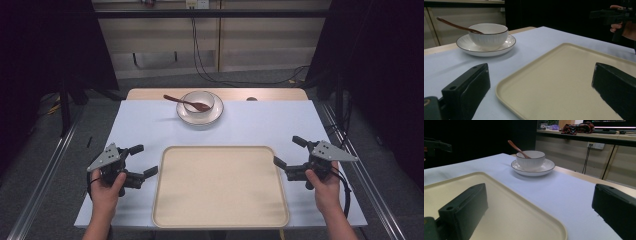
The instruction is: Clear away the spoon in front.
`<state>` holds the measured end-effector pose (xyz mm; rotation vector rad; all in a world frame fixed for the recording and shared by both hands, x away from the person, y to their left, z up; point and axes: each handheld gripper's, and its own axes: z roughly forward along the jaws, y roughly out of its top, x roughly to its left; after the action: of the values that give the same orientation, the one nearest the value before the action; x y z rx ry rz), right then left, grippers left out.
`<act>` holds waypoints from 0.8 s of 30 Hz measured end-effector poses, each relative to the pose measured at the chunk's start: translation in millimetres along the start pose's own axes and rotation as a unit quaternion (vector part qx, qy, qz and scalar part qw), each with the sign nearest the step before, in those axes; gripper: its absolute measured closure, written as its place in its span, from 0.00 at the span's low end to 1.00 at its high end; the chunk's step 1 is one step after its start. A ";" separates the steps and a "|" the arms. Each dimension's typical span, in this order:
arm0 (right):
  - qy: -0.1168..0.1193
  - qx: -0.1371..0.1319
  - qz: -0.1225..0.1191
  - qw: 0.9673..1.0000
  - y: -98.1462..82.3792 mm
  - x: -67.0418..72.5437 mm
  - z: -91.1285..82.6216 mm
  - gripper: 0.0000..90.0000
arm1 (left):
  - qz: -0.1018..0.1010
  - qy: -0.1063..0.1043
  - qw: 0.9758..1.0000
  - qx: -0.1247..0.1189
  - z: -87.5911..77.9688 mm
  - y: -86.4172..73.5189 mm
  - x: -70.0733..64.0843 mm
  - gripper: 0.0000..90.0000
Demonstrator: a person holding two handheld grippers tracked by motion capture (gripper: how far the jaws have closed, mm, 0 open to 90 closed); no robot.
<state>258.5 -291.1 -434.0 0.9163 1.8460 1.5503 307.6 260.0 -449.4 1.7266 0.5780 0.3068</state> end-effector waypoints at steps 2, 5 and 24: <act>0.003 0.000 0.001 1.000 0.2 0.5 0.0 0.00 | 0.006 0.003 1.000 0.007 0.1 0.3 1.2 0.02; 0.007 0.005 -0.002 1.000 0.1 2.1 1.3 0.00 | -0.005 0.000 1.000 0.002 2.6 -1.3 1.9 0.02; 0.018 0.011 -0.011 1.000 0.1 6.6 -1.2 0.00 | -0.024 0.051 0.998 0.010 15.1 9.3 18.4 0.01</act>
<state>253.5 -286.6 -433.6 0.8810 1.8961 1.5457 332.6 255.8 -445.9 1.7212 0.6979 0.3581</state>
